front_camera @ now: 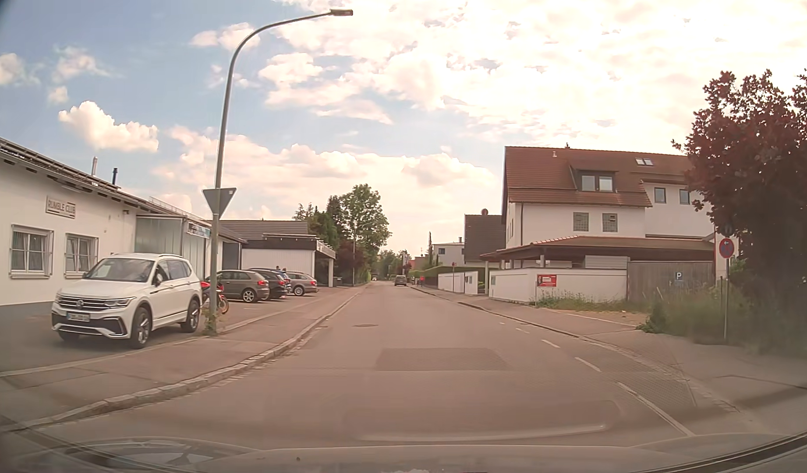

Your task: Follow the waypoints while adhering to traffic rules and regulations

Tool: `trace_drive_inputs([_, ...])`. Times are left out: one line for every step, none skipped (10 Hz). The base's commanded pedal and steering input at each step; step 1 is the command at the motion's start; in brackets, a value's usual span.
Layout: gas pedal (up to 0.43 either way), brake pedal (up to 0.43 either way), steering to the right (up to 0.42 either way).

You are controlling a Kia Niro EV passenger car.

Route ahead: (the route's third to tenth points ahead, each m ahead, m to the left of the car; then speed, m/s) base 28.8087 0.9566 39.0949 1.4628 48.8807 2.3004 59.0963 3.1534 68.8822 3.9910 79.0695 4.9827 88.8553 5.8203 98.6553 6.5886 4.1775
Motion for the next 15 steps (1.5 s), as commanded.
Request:
trace_drive_inputs([0.138,0.018,0.196])
trace_drive_inputs([0.15,0.018,0.157])
trace_drive_inputs([0.15,0.018,0.115])
trace_drive_inputs([0.15,0.018,0.069])
trace_drive_inputs([0.15,0.018,0.044])
trace_drive_inputs([0.15,0.018,0.023])
trace_drive_inputs([0.15,0.018,0.007])
trace_drive_inputs([0.15,0.018,-0.008])
trace_drive_inputs([0.15,0.018,-0.02])
trace_drive_inputs([0.15,0.018,-0.033])
trace_drive_inputs([0.157,0.018,-0.037])
trace_drive_inputs([0.157,0.018,-0.033])
trace_drive_inputs([0.157,0.018,-0.034])
trace_drive_inputs([0.157,0.018,-0.043])
trace_drive_inputs([0.157,0.018,-0.056])
